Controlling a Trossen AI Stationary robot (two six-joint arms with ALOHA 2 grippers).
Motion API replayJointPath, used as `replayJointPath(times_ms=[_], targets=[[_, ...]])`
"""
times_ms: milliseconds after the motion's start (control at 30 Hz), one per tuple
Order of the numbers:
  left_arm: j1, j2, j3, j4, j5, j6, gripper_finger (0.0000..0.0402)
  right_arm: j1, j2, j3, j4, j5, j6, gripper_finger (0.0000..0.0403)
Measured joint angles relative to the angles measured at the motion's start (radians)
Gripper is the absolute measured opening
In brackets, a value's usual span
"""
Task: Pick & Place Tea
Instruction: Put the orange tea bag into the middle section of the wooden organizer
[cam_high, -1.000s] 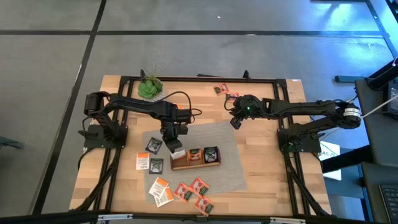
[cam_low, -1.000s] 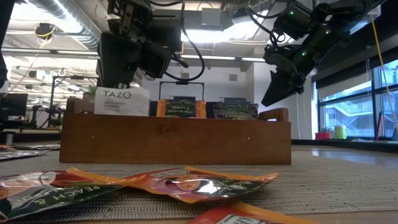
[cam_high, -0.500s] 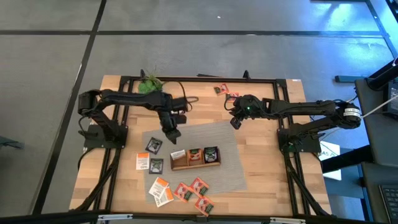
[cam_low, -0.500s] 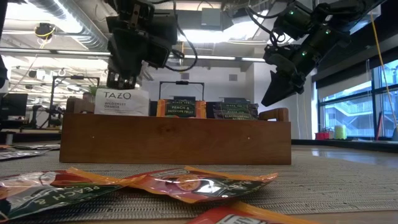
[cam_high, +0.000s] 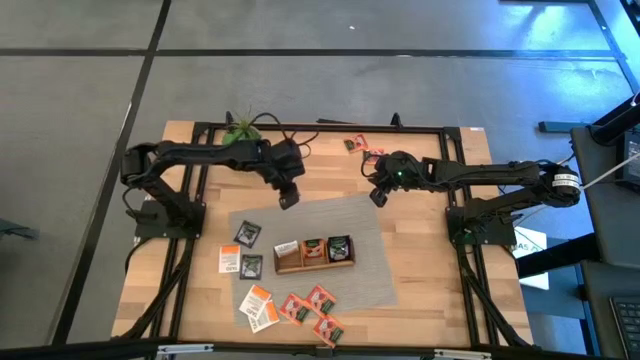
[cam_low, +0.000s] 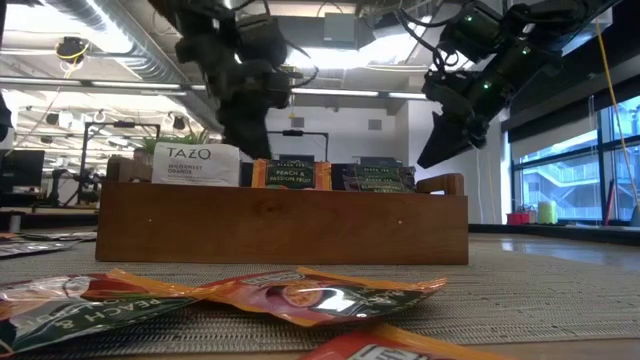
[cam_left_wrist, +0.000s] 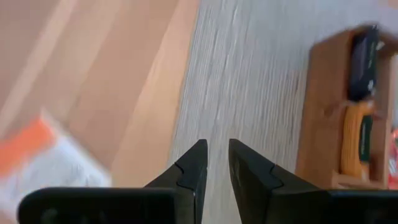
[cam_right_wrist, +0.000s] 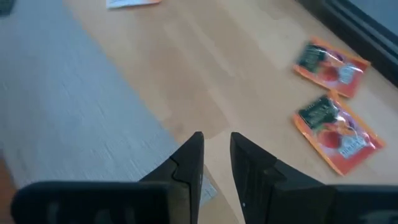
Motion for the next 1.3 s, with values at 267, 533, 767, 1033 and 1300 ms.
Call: replayJointPath(times_ms=[267, 533, 767, 1033, 1300], targets=[[-0.05, 0.0, -0.175, 0.555, 0.0, 0.036, 0.0064, -0.081, 0.001, 0.0, 0.008, 0.089, 0.011, 0.0083], [-0.107, 0.0, -0.273, 0.918, 0.0, -0.006, 0.0064, -0.197, 0.001, 0.001, 0.077, -0.012, -0.064, 0.0106], [-0.141, 0.0, -0.274, 0.916, -0.002, -0.007, 0.0067, -0.22, 0.001, 0.002, 0.149, -0.021, -0.207, 0.0168], [-0.188, 0.0, -0.274, 0.915, -0.001, 0.007, 0.0065, -0.295, 0.099, 0.046, 0.139, -0.024, -0.075, 0.0183], [-0.213, 0.0, -0.274, 0.914, -0.001, 0.001, 0.0068, -0.392, 0.374, 0.233, -0.022, -0.081, -0.074, 0.0184]])
